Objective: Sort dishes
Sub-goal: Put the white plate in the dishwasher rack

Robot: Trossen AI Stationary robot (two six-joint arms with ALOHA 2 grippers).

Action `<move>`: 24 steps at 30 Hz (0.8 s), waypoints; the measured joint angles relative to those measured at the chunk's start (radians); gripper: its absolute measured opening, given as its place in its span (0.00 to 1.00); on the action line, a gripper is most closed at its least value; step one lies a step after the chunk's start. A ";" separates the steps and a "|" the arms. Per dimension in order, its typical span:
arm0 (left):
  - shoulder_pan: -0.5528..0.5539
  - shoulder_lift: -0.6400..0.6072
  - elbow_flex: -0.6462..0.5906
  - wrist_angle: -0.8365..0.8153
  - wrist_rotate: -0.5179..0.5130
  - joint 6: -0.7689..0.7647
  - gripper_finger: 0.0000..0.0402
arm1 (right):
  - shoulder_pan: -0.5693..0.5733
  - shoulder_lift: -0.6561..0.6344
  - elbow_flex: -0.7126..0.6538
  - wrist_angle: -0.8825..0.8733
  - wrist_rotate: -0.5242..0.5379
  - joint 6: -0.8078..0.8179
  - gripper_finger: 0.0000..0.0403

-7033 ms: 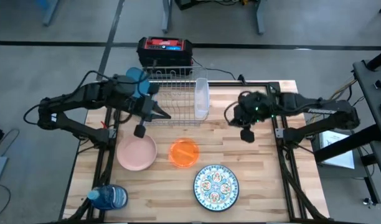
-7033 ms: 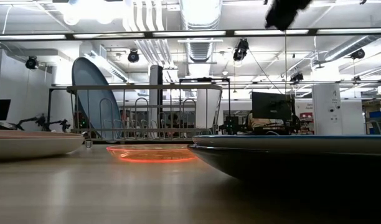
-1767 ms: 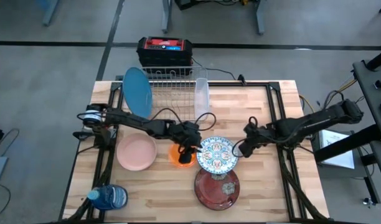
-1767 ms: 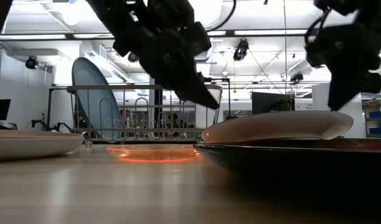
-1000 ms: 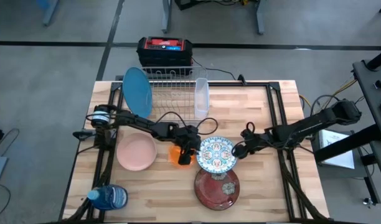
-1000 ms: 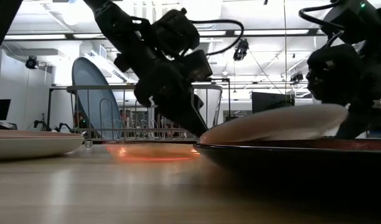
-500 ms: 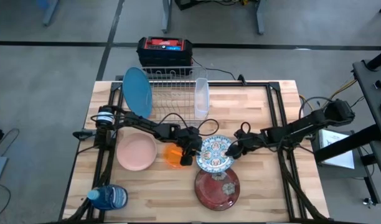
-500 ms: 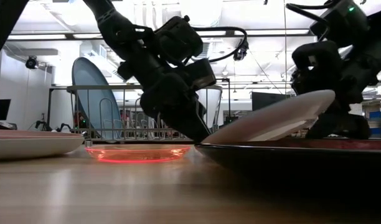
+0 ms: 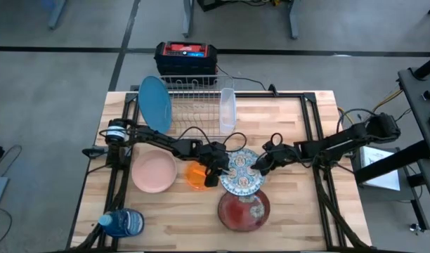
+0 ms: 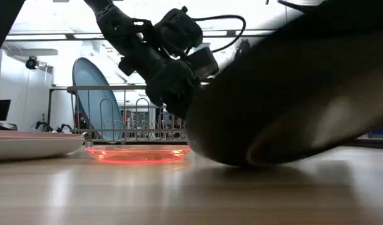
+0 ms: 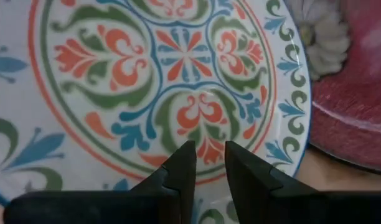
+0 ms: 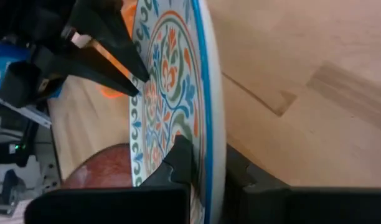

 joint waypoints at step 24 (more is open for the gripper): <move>0.000 -0.046 0.000 0.008 -0.003 -0.049 0.19 | 0.001 -0.054 -0.002 -0.015 -0.007 -0.105 0.04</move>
